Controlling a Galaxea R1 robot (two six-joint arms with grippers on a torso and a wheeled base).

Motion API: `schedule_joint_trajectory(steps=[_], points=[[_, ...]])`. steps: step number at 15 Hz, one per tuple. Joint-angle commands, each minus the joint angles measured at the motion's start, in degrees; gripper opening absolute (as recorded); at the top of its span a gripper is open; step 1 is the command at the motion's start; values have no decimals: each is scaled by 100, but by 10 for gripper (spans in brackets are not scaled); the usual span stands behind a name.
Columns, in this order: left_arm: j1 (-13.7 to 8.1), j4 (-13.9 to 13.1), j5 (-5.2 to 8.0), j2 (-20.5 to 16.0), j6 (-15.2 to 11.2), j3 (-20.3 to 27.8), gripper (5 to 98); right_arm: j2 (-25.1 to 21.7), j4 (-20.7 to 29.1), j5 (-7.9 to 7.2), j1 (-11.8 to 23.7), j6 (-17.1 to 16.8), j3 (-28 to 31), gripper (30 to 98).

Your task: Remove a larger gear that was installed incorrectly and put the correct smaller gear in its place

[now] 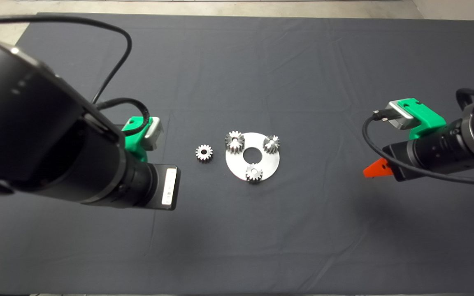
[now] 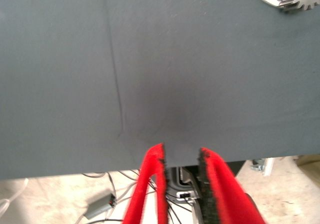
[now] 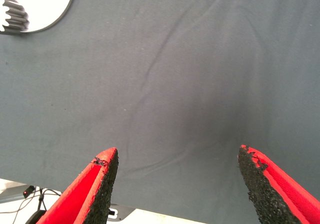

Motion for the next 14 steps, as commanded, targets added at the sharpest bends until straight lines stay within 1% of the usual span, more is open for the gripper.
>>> schedule_joint_trajectory(steps=[1, 2, 3, 4, 5, 6, 8, 12, 14], points=[[-114, -43, 389, 892, 331, -829, 169, -563, 342, -584, 71, -99, 165, 636], [-15, -34, 394, 1109, 551, -1158, 197, -819, 526, -584, 63, -231, 200, 636], [208, -25, 389, 1302, 741, -1492, 199, -995, 652, -584, 63, -430, 235, 636], [345, -25, 389, 1615, 881, -1870, 219, -1209, 759, -584, 63, -655, 226, 636], [385, -25, 396, 1804, 947, -2135, 248, -1364, 767, -584, 63, -761, 242, 636], [404, -29, 398, 1910, 948, -2250, 250, -1483, 767, -584, 63, -822, 264, 636], [404, -34, 408, 1899, 1069, -2415, 296, -1564, 767, -584, 63, -986, 295, 636], [463, -31, 433, 1867, 1191, -2544, 382, -1601, 767, -584, 63, -1045, 433, 636], [615, -25, 433, 1863, 1291, -2661, 421, -1697, 767, -584, 63, -1119, 525, 636]])
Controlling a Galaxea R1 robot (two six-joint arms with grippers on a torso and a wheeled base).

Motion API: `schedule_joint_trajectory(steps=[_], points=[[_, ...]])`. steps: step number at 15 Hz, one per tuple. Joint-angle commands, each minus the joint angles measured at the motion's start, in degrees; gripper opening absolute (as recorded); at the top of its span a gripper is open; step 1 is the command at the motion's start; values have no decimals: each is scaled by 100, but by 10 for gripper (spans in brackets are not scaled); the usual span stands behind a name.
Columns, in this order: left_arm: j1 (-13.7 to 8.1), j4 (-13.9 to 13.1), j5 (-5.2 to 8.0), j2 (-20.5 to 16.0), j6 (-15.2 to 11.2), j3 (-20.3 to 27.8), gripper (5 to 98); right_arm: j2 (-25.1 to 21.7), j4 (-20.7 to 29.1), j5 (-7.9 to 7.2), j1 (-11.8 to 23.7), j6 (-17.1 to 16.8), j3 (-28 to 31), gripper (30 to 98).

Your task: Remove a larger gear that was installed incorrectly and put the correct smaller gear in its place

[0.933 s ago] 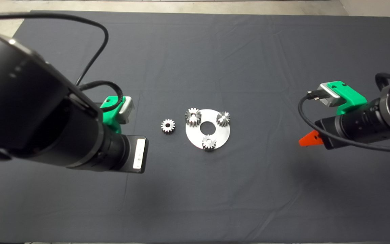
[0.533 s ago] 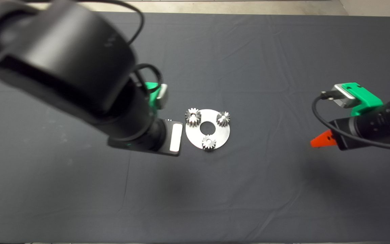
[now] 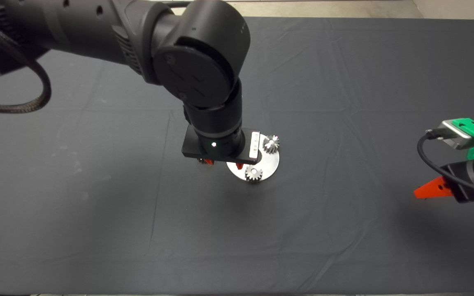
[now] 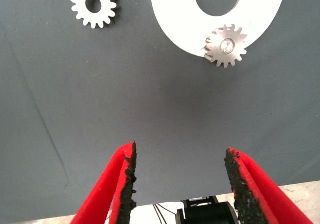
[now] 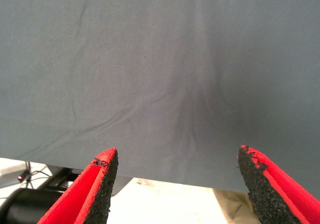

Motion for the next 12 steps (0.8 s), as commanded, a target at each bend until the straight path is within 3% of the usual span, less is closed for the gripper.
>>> schedule_joint_trajectory(steps=[1, 4, 7, 10, 12], points=[[244, 9, 450, -3, 255, -233, 443, -236, 211, -573, 88, -194, 224, 636], [530, 438, 441, 38, 547, -607, 491, -421, 211, -565, 88, -370, 241, 636], [847, 687, 433, 371, 1068, -1390, 543, -482, 211, -556, 53, -397, 250, 636], [875, 813, 425, 990, 1795, -2420, 596, -474, 211, -556, 44, -397, 250, 636], [884, 821, 406, 990, 1987, -2675, 637, -482, 211, -556, 15, -397, 250, 636]])
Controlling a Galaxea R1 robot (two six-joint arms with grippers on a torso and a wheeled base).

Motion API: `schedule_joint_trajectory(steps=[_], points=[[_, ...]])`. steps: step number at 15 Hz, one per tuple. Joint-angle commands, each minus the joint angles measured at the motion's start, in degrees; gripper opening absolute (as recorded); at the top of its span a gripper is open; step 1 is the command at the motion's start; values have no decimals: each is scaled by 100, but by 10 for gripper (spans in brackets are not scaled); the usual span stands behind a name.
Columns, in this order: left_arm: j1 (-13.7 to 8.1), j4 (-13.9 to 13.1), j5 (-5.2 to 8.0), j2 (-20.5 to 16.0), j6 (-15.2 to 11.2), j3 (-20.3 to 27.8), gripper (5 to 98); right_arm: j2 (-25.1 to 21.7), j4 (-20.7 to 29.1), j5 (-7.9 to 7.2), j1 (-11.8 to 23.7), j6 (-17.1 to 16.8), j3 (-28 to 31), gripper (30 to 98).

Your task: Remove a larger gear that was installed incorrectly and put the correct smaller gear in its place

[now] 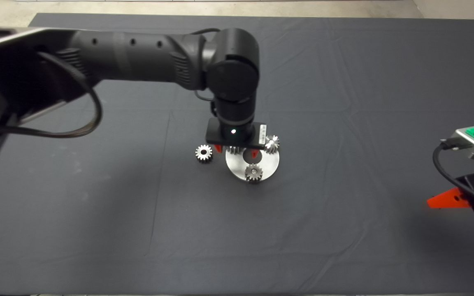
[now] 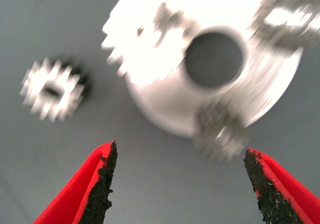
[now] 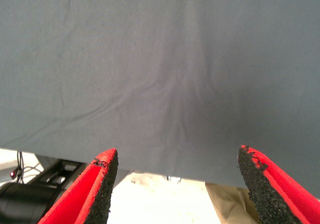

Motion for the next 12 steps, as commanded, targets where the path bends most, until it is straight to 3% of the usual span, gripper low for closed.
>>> schedule_joint_trajectory(steps=[1, 8, 10, 12], points=[[3, 183, 409, 281, 514, -623, 643, -59, 179, -572, -72, -42, 46, 636], [11, 287, 435, 281, 799, -730, 794, -4, 159, -572, -162, -33, 20, 636], [64, 416, 426, 281, 818, -811, 794, -6, 159, -572, -182, -33, 29, 636], [275, 615, 422, 281, 843, -880, 794, -33, 159, -580, -186, -33, 46, 636]])
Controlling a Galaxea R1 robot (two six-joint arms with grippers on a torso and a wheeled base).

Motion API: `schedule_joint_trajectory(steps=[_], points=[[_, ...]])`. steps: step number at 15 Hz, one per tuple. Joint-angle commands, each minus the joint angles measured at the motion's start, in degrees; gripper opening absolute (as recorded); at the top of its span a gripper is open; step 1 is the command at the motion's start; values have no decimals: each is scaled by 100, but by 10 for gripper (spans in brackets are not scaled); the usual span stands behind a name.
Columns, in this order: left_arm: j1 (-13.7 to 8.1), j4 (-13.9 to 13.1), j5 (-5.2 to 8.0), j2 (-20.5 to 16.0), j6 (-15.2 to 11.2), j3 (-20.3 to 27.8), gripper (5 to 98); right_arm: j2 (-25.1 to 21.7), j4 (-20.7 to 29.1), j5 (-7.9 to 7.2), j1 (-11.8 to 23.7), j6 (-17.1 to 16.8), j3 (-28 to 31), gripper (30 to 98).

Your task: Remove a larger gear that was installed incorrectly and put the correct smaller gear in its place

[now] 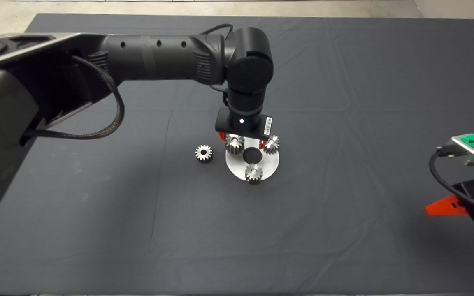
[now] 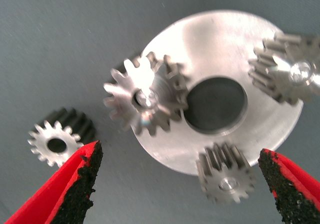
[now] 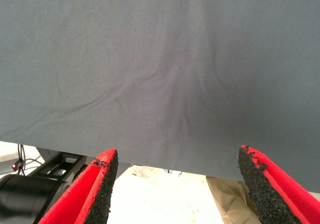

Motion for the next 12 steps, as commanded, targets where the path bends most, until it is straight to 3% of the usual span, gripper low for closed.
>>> schedule_joint_trajectory(steps=[1, 5, 10, 12], points=[[265, 408, 425, 18, 94, -145, 794, -41, 157, -572, 19, -25, 38, 636], [468, 655, 416, 17, 129, -224, 841, -51, 157, -572, 19, -25, 47, 636], [477, 875, 425, 18, 164, -242, 841, -15, 157, -572, 2, -16, 126, 636], [477, 970, 434, 18, 330, -347, 841, 11, 157, -573, 2, 2, 178, 636]])
